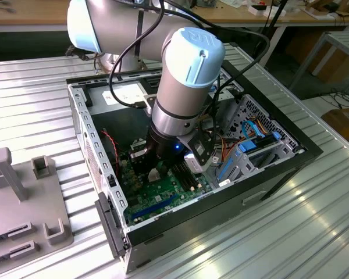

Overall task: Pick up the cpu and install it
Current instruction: 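Place the cpu into insertion slot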

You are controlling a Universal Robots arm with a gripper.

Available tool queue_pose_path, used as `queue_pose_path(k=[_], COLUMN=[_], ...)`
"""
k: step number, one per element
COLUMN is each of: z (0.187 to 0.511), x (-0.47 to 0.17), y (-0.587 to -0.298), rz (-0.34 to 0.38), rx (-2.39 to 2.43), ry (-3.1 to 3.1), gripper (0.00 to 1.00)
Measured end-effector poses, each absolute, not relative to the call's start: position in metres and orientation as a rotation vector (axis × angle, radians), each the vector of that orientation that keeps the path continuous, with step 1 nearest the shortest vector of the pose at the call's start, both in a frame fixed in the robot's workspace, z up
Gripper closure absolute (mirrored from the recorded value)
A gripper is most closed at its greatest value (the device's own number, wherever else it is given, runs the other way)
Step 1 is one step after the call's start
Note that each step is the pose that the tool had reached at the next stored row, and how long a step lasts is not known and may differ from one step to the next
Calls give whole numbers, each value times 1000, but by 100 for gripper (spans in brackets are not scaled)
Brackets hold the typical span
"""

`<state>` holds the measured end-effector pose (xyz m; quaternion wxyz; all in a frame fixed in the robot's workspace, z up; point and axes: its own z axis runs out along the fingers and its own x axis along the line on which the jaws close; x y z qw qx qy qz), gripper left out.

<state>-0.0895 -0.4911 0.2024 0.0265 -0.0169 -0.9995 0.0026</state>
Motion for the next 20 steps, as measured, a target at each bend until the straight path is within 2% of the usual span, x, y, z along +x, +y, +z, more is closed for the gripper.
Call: queue_pose_path(k=[3,4,11,12,20], z=[202,202,202,202,202], x=[-89,-89,-89,-89,-88], y=[-491,-491,-491,-491,-491], rz=[8,8,8,8,8], rx=[-52,-52,-52,-52,-52], ry=[-3088,-3088,-3088,-3088,-3088], gripper=[47,54,55,61,61])
